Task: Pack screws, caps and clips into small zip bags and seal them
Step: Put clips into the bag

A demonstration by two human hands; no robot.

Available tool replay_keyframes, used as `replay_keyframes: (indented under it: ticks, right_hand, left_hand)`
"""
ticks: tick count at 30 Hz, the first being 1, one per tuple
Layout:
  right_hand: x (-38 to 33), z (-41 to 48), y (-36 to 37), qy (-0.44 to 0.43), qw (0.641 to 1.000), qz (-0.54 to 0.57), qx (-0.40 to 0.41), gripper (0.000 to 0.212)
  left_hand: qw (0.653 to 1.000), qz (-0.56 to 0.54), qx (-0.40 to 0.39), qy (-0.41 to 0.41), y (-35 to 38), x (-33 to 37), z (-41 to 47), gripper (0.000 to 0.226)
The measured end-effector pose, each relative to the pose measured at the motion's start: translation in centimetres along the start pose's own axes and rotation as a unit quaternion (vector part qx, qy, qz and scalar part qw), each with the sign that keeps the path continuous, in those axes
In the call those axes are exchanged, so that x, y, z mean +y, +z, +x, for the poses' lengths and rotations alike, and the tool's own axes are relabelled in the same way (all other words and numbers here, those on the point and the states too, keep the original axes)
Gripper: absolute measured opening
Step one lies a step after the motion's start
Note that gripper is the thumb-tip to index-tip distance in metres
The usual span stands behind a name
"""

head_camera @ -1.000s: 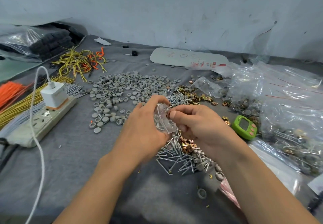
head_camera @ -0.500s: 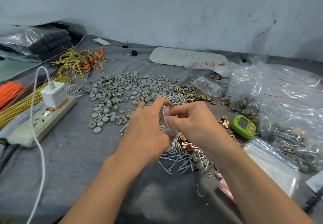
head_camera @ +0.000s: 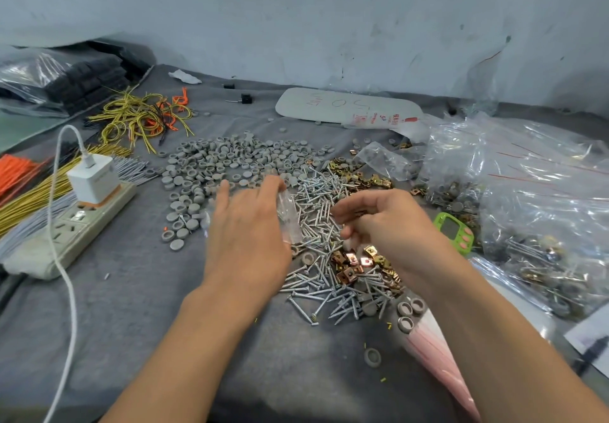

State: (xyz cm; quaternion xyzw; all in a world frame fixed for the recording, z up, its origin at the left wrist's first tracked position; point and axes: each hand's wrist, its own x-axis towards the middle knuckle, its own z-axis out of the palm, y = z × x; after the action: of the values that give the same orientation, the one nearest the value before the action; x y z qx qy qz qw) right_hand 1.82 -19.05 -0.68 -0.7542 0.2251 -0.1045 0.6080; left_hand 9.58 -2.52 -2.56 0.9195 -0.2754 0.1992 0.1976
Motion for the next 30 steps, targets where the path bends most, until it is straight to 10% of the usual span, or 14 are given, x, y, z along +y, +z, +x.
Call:
replay_keyframes:
  ticks: [30]
  right_hand:
    - [0.5,0.4,0.9,-0.144,0.973,-0.136,0.119,0.012]
  left_hand:
    - [0.985,-0.159,0.017,-0.057,-0.5,1.0,-0.5,0.049]
